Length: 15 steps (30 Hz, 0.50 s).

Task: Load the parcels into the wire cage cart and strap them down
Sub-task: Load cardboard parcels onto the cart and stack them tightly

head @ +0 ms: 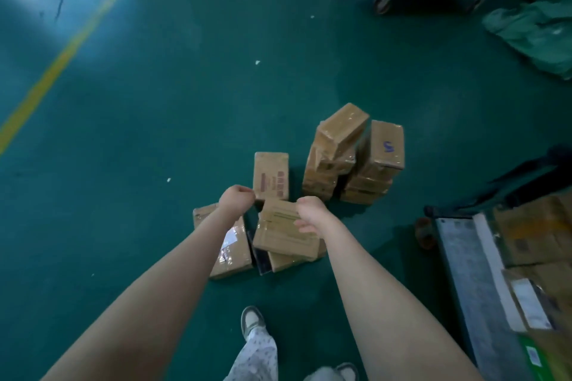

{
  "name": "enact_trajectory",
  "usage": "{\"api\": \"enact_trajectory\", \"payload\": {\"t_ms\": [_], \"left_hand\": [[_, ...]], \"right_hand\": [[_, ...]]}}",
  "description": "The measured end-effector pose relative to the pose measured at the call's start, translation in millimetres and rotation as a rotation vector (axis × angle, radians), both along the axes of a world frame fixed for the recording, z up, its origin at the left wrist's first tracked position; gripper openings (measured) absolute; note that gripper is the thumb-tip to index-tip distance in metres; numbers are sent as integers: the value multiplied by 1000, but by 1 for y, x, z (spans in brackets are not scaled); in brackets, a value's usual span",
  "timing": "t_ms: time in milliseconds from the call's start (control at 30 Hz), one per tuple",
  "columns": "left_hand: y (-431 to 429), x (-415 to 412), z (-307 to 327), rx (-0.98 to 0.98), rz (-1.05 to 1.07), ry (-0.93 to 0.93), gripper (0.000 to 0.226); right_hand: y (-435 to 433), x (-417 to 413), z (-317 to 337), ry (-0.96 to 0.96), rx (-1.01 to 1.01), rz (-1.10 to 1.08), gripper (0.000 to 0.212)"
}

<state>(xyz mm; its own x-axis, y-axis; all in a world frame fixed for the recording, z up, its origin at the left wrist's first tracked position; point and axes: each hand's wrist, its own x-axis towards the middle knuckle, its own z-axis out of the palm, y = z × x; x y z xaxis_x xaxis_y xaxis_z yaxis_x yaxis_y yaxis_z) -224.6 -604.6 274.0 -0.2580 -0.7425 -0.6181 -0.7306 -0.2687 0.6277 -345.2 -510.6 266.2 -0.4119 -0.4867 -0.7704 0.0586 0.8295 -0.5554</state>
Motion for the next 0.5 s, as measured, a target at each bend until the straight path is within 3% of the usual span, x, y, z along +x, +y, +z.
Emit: {"api": "enact_trajectory", "payload": {"t_ms": [233, 367, 500], "left_hand": [[-51, 70, -61, 97, 172, -55, 24], [-70, 97, -123, 172, 240, -109, 20], [-82, 126, -223, 228, 325, -175, 35]], "right_hand": [[-56, 59, -59, -100, 97, 131, 41], [-89, 89, -130, -118, 147, 258, 33], [-110, 117, -236, -120, 195, 419, 34]]}}
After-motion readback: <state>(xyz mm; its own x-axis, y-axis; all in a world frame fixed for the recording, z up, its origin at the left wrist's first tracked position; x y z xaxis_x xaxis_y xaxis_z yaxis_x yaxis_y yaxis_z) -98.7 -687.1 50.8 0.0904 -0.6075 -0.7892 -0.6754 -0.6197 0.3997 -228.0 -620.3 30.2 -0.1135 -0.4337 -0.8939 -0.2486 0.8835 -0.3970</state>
